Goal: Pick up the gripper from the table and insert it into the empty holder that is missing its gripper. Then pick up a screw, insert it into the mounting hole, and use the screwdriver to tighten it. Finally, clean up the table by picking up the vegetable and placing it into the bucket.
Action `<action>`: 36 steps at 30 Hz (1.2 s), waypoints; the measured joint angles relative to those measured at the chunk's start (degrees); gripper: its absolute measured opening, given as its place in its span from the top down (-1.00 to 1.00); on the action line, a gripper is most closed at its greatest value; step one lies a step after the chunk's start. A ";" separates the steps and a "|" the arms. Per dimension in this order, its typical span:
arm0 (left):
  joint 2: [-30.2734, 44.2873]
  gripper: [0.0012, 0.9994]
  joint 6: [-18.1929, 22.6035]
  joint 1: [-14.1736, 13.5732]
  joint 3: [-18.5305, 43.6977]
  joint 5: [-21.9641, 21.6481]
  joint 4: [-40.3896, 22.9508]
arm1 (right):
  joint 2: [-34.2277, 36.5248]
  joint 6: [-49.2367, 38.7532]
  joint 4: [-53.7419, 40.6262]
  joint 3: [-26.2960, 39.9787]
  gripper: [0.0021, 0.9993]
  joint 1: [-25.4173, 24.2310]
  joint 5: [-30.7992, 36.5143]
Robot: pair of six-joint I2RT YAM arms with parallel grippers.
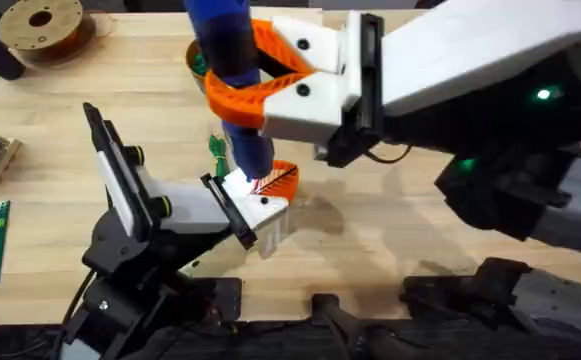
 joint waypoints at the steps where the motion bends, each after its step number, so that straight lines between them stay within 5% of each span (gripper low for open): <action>1: 0.00 0.98 0.00 0.01 0.00 0.00 0.00 | 0.50 0.00 0.80 0.00 0.95 0.11 0.00; 36: 0.02 0.98 0.00 0.02 0.00 -0.02 -0.02 | 5.78 -1.68 5.21 0.00 0.95 2.23 2.05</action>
